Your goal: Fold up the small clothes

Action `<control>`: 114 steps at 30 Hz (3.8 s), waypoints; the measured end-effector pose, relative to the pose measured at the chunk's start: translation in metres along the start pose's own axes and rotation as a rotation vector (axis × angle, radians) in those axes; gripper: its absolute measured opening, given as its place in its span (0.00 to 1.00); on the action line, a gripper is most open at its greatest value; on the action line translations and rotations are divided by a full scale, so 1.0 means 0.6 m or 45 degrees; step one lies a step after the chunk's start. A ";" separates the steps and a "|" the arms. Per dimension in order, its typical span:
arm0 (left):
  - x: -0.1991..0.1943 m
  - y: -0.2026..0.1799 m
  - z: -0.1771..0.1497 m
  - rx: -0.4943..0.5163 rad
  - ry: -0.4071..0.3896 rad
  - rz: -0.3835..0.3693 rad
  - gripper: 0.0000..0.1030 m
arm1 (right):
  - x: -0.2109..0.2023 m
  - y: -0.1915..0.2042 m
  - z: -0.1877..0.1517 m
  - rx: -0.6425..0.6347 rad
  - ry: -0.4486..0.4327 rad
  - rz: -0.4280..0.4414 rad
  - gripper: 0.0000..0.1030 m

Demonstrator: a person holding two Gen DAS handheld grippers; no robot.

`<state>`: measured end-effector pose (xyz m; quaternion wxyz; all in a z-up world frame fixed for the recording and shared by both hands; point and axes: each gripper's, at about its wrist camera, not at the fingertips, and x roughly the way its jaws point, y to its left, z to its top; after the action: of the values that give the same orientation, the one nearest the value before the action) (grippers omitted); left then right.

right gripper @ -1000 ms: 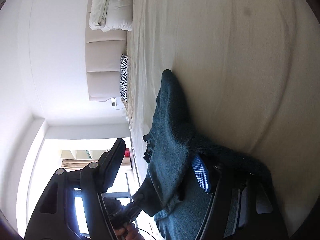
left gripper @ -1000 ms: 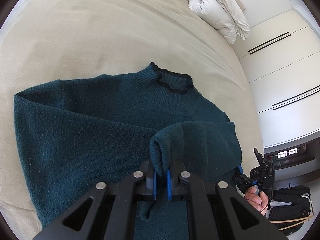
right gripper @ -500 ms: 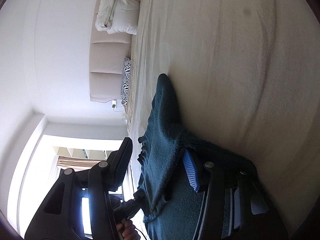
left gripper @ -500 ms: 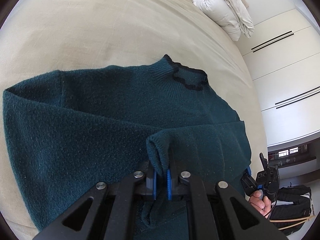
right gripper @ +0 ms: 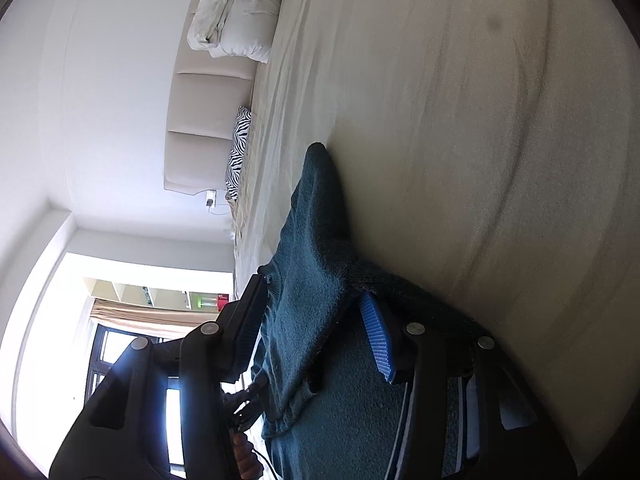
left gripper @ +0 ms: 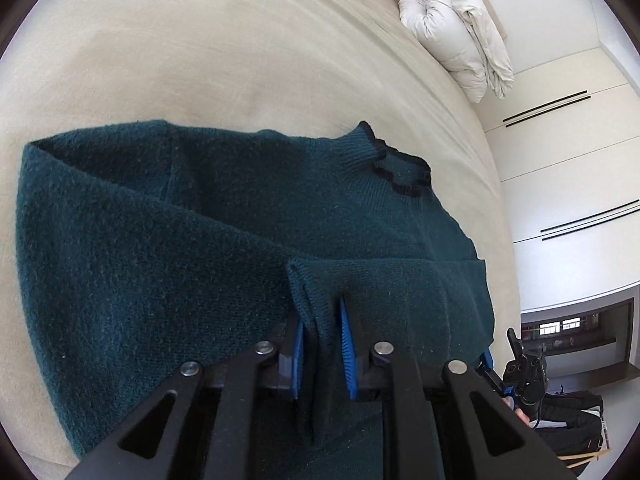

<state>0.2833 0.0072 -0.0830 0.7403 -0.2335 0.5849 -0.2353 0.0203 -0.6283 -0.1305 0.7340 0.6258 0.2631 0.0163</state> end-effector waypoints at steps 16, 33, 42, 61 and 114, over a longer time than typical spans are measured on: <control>0.008 -0.112 -0.050 0.289 -0.210 0.202 0.46 | 0.002 0.129 0.015 -0.182 0.011 0.018 0.48; 0.053 -0.075 -0.076 0.353 -0.332 0.098 0.45 | 0.081 0.065 0.041 -0.222 0.133 -0.143 0.32; 0.052 -0.069 -0.083 0.351 -0.375 0.080 0.45 | 0.141 0.072 0.099 -0.228 0.142 -0.186 0.51; -0.085 0.092 -0.125 0.033 -0.488 0.115 0.19 | -0.029 0.044 -0.029 -0.312 0.176 -0.123 0.45; -0.238 0.069 -0.522 0.044 -0.372 0.462 0.71 | -0.337 -0.005 -0.153 -0.609 0.185 -0.410 0.52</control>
<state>-0.0485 0.1062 -0.0657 0.8512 -0.1436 0.4997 -0.0720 -0.1923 -0.6170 -0.0664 0.8331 0.3826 0.3994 0.0060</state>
